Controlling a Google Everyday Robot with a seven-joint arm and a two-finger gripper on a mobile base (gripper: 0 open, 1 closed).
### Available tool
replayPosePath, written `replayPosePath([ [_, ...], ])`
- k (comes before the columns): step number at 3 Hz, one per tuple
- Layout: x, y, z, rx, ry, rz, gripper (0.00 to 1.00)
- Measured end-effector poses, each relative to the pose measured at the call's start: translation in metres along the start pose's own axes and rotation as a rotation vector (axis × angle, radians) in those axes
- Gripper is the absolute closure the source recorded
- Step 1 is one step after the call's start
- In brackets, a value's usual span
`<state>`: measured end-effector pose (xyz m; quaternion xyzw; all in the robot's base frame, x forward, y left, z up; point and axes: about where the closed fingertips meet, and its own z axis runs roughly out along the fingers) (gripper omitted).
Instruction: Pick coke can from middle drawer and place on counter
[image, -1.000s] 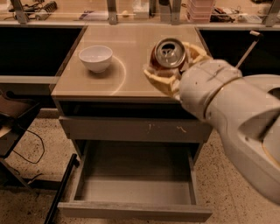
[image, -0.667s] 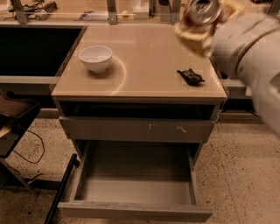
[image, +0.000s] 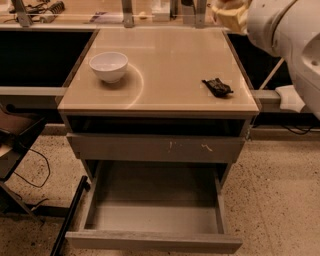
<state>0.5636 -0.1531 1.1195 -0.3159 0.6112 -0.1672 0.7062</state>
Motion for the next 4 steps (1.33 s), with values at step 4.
replayPosePath([
  [4, 0.073, 0.094, 0.029, -0.291, 0.046, -0.007, 1.0],
])
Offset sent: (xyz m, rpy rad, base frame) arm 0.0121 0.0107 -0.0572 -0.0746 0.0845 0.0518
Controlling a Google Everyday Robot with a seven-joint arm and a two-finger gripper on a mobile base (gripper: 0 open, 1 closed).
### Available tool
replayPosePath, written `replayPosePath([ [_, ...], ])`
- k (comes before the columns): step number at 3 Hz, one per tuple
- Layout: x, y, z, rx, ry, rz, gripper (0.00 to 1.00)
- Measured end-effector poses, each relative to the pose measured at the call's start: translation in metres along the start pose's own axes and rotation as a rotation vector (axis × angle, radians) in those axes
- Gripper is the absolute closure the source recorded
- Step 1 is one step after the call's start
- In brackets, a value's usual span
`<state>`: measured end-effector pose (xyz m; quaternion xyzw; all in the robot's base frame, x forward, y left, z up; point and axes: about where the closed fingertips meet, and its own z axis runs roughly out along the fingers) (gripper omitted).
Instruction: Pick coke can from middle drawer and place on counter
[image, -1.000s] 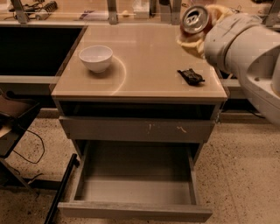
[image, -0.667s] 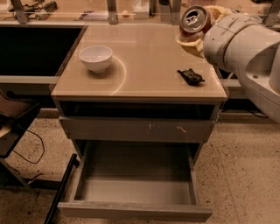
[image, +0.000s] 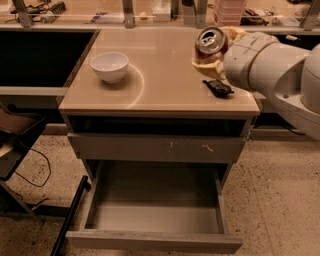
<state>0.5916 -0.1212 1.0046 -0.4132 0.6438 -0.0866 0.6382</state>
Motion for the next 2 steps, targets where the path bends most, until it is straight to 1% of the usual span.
replayPosePath([
  [1, 0.013, 0.033, 0.035, -0.195, -0.02, 0.017, 1.0],
  [2, 0.008, 0.028, 0.089, -0.325, -0.029, 0.016, 1.0],
])
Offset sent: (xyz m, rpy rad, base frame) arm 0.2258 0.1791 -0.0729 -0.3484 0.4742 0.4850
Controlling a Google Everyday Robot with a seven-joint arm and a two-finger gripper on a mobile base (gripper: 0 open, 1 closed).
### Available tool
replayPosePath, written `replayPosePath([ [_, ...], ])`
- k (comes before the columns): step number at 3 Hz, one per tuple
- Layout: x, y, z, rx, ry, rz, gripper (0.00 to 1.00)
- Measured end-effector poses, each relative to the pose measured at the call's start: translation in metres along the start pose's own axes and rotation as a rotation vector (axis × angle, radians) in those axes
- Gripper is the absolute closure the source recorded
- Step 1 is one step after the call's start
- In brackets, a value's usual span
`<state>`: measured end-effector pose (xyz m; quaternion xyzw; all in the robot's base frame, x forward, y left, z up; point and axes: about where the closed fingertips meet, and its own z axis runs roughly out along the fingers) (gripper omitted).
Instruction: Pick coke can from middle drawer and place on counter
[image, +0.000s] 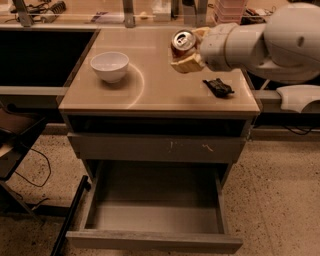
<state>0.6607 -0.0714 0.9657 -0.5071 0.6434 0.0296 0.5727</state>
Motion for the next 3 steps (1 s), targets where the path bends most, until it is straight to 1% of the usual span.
replayPosePath([
  [1, 0.012, -0.021, 0.066, -0.094, 0.077, -0.013, 1.0],
  [2, 0.039, -0.012, 0.138, -0.237, 0.215, -0.043, 1.0],
  [3, 0.075, 0.002, 0.151, -0.361, 0.329, -0.033, 1.0],
])
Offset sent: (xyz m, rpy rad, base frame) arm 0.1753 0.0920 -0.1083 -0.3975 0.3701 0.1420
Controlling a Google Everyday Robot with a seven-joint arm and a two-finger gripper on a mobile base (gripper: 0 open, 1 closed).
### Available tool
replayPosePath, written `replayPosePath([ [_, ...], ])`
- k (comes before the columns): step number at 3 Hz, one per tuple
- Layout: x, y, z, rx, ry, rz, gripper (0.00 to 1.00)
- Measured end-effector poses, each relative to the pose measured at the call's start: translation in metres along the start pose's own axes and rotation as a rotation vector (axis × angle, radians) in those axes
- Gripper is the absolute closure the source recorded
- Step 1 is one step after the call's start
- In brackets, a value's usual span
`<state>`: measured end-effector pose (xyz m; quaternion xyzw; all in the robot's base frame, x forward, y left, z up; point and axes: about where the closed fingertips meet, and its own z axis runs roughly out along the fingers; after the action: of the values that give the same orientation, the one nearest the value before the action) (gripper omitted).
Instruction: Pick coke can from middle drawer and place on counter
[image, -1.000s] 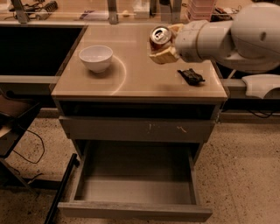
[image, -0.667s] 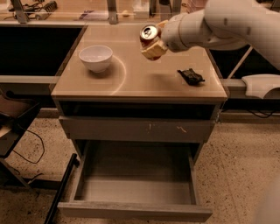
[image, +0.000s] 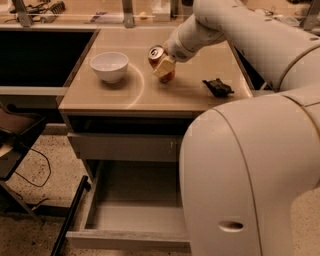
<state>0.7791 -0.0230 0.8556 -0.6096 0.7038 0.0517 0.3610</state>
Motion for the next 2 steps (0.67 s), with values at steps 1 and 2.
replayPosePath([
  [1, -0.002, -0.0013, -0.0042, -0.009, 0.006, 0.001, 1.0],
  [2, -0.002, -0.0013, -0.0041, -0.01, 0.006, 0.001, 0.81],
])
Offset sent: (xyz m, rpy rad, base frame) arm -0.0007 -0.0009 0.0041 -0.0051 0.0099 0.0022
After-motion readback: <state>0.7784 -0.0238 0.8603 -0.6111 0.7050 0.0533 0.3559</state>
